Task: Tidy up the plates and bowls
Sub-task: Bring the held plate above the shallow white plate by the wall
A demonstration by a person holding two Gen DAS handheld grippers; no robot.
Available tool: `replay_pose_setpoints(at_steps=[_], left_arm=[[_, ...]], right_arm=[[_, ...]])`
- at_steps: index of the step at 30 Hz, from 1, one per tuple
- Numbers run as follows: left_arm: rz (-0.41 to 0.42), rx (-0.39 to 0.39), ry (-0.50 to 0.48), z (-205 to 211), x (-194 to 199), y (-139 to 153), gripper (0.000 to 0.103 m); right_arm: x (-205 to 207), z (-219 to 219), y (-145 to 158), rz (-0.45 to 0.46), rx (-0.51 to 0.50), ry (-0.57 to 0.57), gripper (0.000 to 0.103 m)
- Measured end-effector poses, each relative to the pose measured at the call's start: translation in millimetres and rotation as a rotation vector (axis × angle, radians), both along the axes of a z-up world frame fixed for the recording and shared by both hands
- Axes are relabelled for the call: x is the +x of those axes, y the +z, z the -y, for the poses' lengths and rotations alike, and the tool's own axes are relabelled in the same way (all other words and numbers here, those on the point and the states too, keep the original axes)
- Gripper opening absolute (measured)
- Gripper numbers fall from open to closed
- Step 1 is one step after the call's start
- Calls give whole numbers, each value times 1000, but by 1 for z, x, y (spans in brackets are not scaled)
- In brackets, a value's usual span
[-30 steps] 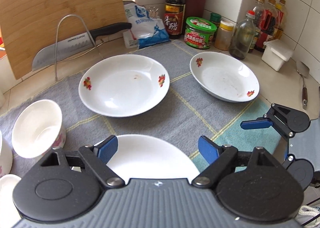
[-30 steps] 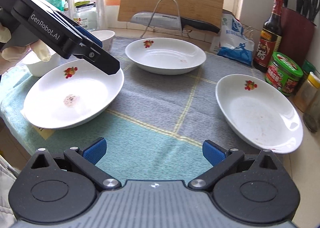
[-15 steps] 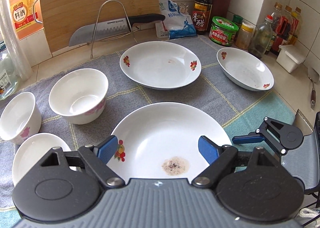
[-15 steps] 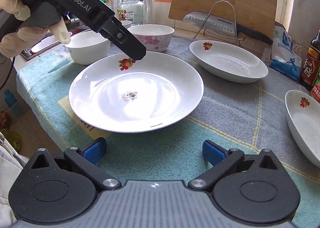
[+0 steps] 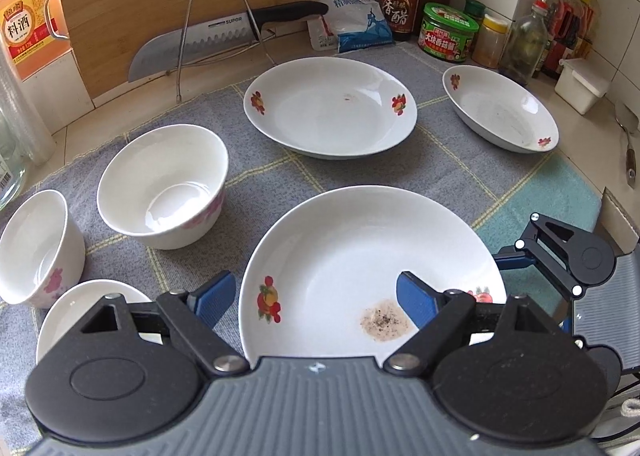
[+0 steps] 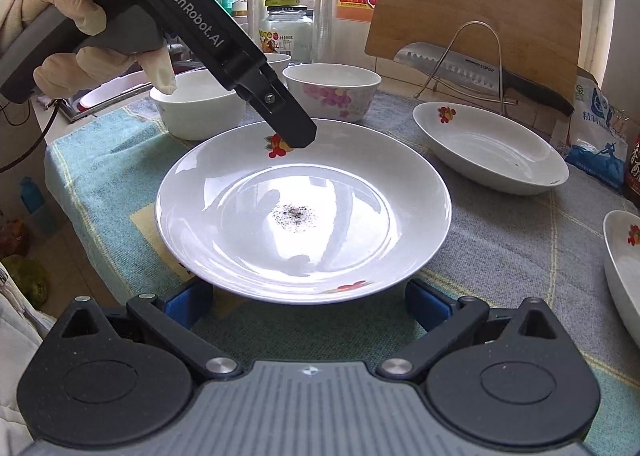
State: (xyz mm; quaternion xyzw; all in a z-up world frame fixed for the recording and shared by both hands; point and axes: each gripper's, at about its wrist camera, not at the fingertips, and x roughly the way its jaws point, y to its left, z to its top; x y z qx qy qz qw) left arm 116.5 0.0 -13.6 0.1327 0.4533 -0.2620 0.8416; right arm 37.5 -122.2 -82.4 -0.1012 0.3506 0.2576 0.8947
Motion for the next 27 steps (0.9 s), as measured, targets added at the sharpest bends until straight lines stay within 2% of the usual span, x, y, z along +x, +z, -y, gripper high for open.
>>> replay_pose_setpoints(at_steps=[4,9,23,27], left_arm=[[-24,28,-21,2,18,-8,87],[-100,49,-40,5,39,-19,87],[-295,25,-117,9,63,-35,82],[-306,35,-140,12,65,-36,82]], right_arm=[[-1,1,-1,14,10,-4,103],[-5,2,-3,35,21,-15,103],[-10,2,-4,63,32,-36,103],[-8,3,-4,61,32,-25,103]])
